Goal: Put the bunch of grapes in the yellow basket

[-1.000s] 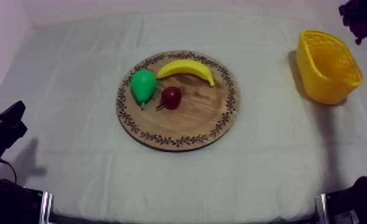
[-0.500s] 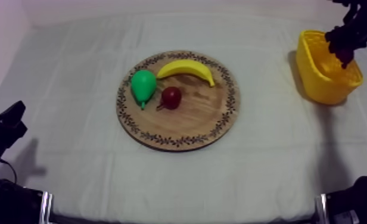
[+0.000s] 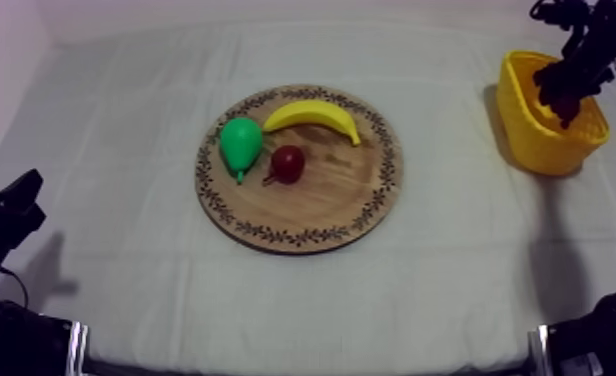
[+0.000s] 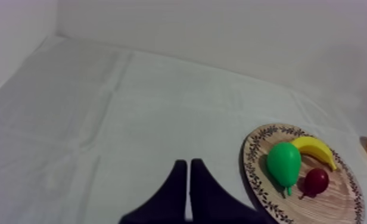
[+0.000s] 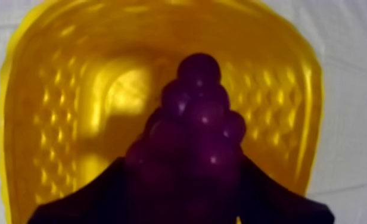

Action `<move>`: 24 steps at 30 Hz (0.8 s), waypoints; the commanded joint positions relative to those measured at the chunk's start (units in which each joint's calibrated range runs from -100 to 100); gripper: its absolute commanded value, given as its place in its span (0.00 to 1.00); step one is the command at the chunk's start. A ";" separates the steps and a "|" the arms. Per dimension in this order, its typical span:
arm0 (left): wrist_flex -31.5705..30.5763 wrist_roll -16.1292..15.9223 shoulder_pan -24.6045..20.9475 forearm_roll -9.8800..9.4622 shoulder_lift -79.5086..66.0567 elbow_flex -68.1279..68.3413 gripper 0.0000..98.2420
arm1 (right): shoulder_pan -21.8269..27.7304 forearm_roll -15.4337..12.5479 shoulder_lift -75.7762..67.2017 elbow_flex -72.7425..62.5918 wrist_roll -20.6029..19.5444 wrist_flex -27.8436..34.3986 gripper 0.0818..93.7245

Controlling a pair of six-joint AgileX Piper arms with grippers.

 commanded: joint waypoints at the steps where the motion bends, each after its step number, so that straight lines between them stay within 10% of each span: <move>1: 0.00 0.00 -0.01 0.00 0.00 -0.01 0.00 | -0.30 -0.12 -0.40 -0.09 -0.24 0.13 0.52; 8: 0.00 0.00 -0.01 0.00 0.00 -0.01 0.00 | -1.49 0.06 -4.55 2.12 -0.54 0.47 0.73; 24: 0.00 0.00 -0.01 0.00 0.00 -0.01 0.00 | -0.39 0.55 -25.26 16.38 -0.83 -5.78 0.67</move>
